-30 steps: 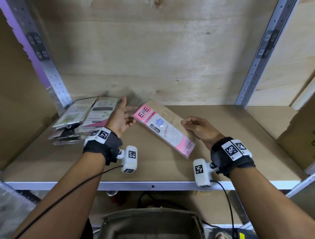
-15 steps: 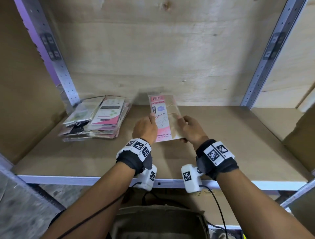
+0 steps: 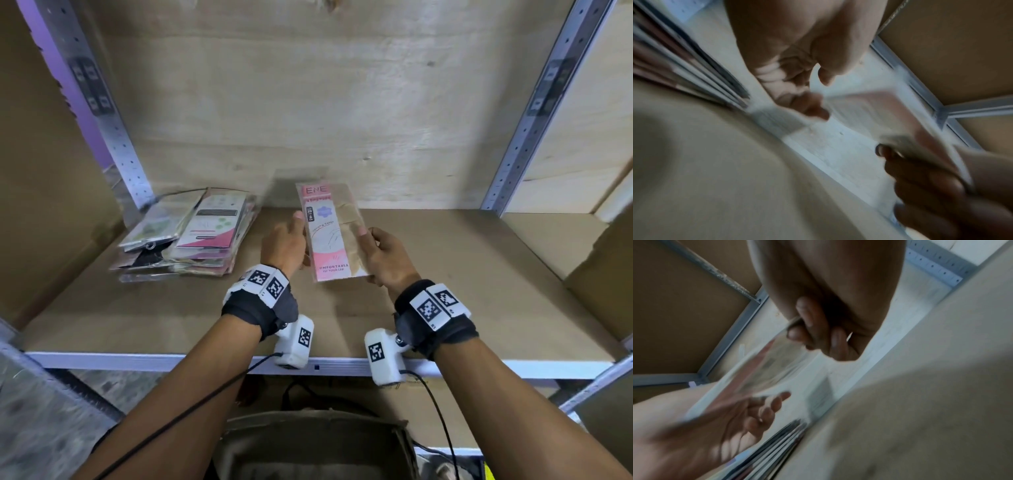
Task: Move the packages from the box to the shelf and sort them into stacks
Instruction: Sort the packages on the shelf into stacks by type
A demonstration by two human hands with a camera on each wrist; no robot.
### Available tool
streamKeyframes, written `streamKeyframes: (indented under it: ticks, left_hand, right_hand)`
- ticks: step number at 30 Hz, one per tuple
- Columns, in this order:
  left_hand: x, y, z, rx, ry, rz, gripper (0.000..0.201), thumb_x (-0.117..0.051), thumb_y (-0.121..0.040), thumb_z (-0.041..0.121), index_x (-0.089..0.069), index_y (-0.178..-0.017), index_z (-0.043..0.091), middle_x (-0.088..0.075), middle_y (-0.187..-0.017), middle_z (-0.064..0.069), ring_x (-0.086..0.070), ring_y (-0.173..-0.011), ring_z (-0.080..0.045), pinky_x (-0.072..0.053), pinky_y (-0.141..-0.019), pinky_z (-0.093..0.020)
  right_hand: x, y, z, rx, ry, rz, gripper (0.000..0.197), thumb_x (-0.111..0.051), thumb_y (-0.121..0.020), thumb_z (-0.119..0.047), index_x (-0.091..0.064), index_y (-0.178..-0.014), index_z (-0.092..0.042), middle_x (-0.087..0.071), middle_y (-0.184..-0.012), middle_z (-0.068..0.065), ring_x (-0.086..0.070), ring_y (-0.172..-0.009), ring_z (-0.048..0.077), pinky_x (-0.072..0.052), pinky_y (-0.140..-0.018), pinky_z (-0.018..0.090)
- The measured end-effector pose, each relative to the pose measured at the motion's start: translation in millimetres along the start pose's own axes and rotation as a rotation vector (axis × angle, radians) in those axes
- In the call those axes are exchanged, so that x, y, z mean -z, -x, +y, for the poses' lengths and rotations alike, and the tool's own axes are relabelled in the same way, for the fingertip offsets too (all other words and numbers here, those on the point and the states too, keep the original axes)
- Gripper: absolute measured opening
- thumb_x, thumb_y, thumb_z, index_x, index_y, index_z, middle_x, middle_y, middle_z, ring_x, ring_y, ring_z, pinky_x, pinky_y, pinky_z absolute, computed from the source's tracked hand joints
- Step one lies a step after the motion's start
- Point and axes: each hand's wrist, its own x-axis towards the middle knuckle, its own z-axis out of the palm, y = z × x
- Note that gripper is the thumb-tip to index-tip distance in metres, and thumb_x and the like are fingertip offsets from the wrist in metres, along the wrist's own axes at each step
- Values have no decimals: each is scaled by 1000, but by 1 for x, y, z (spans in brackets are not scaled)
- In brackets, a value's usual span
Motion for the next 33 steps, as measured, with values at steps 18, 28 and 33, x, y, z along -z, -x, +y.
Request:
streamKeyframes:
  ticks: [18,28,33]
  left_hand:
    - [43,-26,-11,-24,-8,-24,57,-41,-99,57,-45,-58,18,-60,-59,-1,-66,-70,-24,-43,-65,-28]
    - [32,-18,-7,282,580,-146,30,-56,-95,51,-58,-81,25,-64,-52,3,-55,-36,-7,-40,-42,-19]
    - [21,-19,-14,350,625,-49,59,-48,-90,69,-72,-97,15,-71,-75,-4,-59,-50,-11,-46,-46,-19]
  right_hand:
    - [50,18,5,65,167,-420,38,-56,-97,-41,-65,-86,-6,-48,-72,2,-43,-67,14,-35,-68,26]
    - [59,23,7,20,36,-383,39,-58,-97,-38,-66,-96,0,-60,-87,13,-49,-78,24,-37,-75,37]
    - [66,26,11,-30,-117,-199,45,-59,-97,-35,-63,-99,10,-70,-96,24,-62,-81,30,-45,-77,42]
